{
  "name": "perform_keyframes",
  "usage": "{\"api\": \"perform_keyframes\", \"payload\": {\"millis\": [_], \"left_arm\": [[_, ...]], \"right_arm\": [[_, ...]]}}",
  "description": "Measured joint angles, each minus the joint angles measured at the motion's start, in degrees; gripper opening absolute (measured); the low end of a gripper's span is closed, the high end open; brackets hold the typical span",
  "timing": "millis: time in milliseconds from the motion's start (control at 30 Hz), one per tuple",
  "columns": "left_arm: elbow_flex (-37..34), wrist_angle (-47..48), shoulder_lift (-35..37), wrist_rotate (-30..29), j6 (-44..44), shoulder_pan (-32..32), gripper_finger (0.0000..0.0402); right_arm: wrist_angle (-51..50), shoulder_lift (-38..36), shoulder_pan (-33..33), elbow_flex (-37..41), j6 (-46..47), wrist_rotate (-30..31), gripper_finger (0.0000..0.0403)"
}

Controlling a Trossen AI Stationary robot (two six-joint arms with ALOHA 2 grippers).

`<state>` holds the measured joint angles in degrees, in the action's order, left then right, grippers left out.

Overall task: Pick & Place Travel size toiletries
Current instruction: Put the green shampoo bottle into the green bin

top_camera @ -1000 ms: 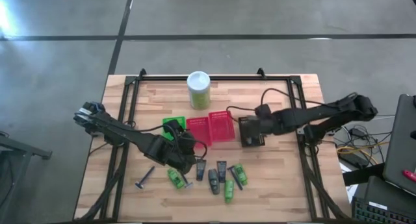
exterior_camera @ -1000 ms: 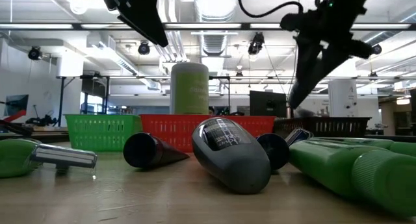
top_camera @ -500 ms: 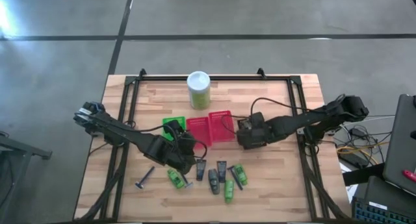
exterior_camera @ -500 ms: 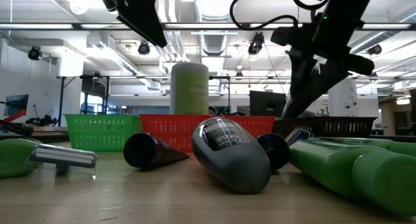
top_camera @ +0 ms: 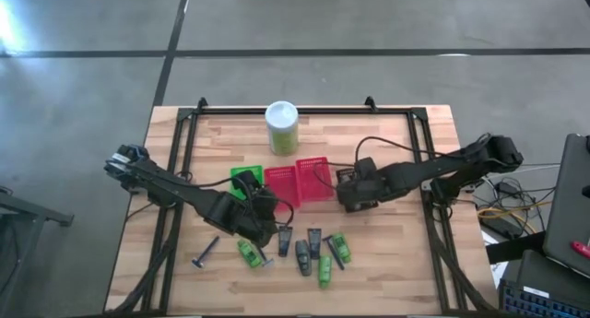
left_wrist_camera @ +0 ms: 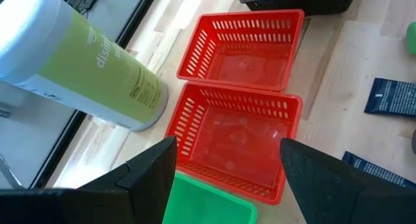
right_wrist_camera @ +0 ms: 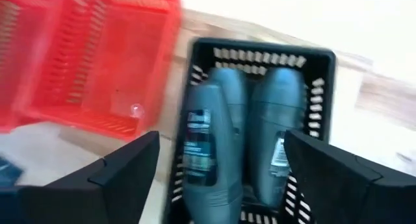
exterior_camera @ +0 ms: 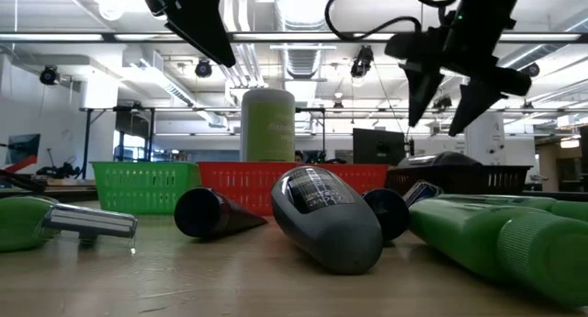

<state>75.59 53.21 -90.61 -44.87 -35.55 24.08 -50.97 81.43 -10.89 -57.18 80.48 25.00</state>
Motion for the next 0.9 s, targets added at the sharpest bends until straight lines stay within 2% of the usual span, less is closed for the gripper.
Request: {"api": "perform_keyframes", "payload": {"millis": [100,200,367,433,500,633,733,800,900], "left_arm": [[0.0,0.0,0.0,3.6,0.7,0.0,0.0278],[0.0,-0.4,0.0,9.7,1.0,-0.3,0.0277],[-2.1,-6.5,0.0,22.7,-2.5,-1.9,0.0277],[-4.4,-11.2,0.1,25.4,-2.6,-2.3,0.0277],[-7.0,-17.0,0.0,26.9,3.0,-1.9,0.0275],[-11.7,-29.7,-0.1,34.5,28.4,-0.7,0.027],[-12.6,-33.3,-0.4,35.2,42.9,-0.4,0.027],[-12.6,-33.6,-0.4,35.0,47.2,-0.7,0.027],[-11.7,-30.6,-0.4,34.6,47.4,-0.9,0.027]], "right_arm": [[0.0,-0.9,-0.5,-2.9,-5.4,-0.3,0.0342],[-1.9,-1.1,-0.5,-6.3,-10.2,-2.5,0.0351],[-6.4,-0.7,-0.4,-10.3,-14.2,-6.0,0.0349],[-6.7,-0.7,-0.7,-10.9,-18.6,-8.2,0.0343],[-8.0,-0.8,-1.3,-11.1,-22.8,-10.6,0.0336],[-12.0,-1.1,-2.9,-10.6,-31.1,-13.2,0.0322],[-16.6,-1.5,-3.6,-10.5,-30.8,-13.3,0.0313],[-19.1,-2.1,-3.9,-10.7,-28.8,-13.3,0.0307],[-19.1,-4.3,-4.8,-10.8,-25.0,-13.4,0.0297]]}}
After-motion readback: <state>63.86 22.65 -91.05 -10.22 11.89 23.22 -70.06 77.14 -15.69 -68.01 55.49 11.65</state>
